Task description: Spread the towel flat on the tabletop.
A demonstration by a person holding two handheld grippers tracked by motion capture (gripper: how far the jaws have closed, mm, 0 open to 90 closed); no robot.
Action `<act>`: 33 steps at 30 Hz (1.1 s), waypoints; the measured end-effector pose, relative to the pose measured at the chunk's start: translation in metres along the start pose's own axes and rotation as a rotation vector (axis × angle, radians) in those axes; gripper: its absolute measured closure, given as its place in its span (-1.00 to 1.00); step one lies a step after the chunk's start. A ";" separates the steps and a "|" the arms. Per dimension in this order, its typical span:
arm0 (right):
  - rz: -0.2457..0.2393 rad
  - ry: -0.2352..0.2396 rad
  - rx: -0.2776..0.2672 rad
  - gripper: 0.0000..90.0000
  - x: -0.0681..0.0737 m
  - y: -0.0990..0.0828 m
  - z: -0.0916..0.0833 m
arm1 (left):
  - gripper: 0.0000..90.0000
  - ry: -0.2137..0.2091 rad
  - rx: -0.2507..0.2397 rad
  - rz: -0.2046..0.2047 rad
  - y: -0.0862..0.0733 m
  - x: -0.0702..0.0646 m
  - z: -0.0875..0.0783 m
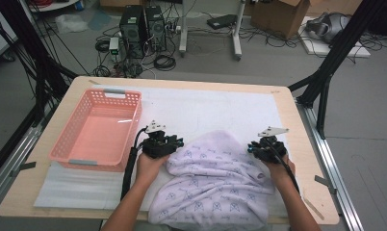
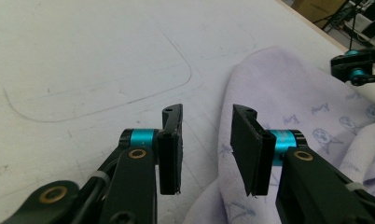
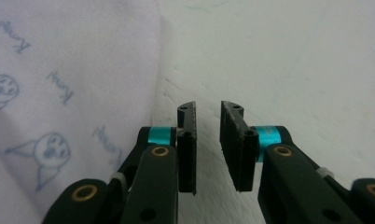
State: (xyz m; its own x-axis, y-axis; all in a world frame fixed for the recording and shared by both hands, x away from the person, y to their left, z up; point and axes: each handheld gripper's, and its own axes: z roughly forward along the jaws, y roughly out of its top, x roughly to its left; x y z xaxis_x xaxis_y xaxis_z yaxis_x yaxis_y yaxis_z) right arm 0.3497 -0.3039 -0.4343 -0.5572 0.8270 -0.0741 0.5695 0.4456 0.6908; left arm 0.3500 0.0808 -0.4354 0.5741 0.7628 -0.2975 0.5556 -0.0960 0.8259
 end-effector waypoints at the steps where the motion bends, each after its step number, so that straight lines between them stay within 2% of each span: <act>1: -0.012 0.005 0.002 0.71 0.002 0.002 0.005 | 0.40 0.004 0.001 0.004 0.000 0.001 0.000; 3: -0.025 0.012 0.007 0.75 0.007 0.005 0.011 | 0.38 0.013 0.017 0.018 -0.001 0.002 0.000; 5: 0.009 0.078 -0.021 0.68 0.009 0.008 0.011 | 0.37 0.016 0.029 0.028 -0.002 0.002 0.001; 7: 0.001 0.127 -0.042 0.63 0.016 0.012 0.009 | 0.37 0.018 0.035 0.038 -0.002 0.003 0.001; 9: -0.023 0.178 -0.033 0.55 0.023 0.015 0.011 | 0.37 0.020 0.030 0.034 -0.003 0.004 0.001; 11: -0.051 0.192 -0.029 0.43 0.029 0.018 0.014 | 0.37 0.017 0.032 0.034 -0.003 0.004 0.002; 13: -0.059 0.193 -0.028 0.29 0.033 0.019 0.017 | 0.37 0.017 0.036 0.041 -0.003 0.004 0.002; 14: -0.057 0.196 -0.024 0.29 0.033 0.020 0.018 | 0.37 0.017 0.037 0.040 -0.003 0.003 0.002; 18: -0.029 0.264 -0.016 0.50 0.030 0.020 0.020 | 0.37 0.012 0.039 0.041 -0.003 0.003 0.003; 20: -0.005 0.305 -0.008 0.70 0.030 0.020 0.021 | 0.36 0.012 0.036 0.036 -0.004 0.002 0.005; 25: 0.006 0.337 -0.002 0.94 0.029 0.020 0.020 | 0.36 0.007 0.036 0.026 -0.005 0.001 0.008; 27: -0.014 0.295 -0.005 0.97 0.028 0.020 0.017 | 0.36 0.007 0.032 0.028 -0.004 0.000 0.007; 30: -0.008 0.208 -0.053 0.97 0.023 0.020 0.003 | 0.36 0.006 0.016 0.024 -0.003 0.000 0.006; 31: -0.007 0.163 -0.071 0.97 0.020 0.020 -0.003 | 0.36 0.006 0.011 0.021 -0.003 0.000 0.006; 33: -0.023 0.024 -0.076 0.97 0.013 0.019 -0.018 | 0.36 -0.011 0.006 0.001 -0.003 0.001 0.006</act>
State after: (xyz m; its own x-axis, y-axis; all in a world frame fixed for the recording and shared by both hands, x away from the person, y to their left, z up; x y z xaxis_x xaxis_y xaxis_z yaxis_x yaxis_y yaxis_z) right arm 0.3426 -0.2910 -0.4095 -0.5845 0.8080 -0.0742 0.5092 0.4365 0.7417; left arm 0.3528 0.0781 -0.4408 0.5811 0.7555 -0.3024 0.5588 -0.1003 0.8232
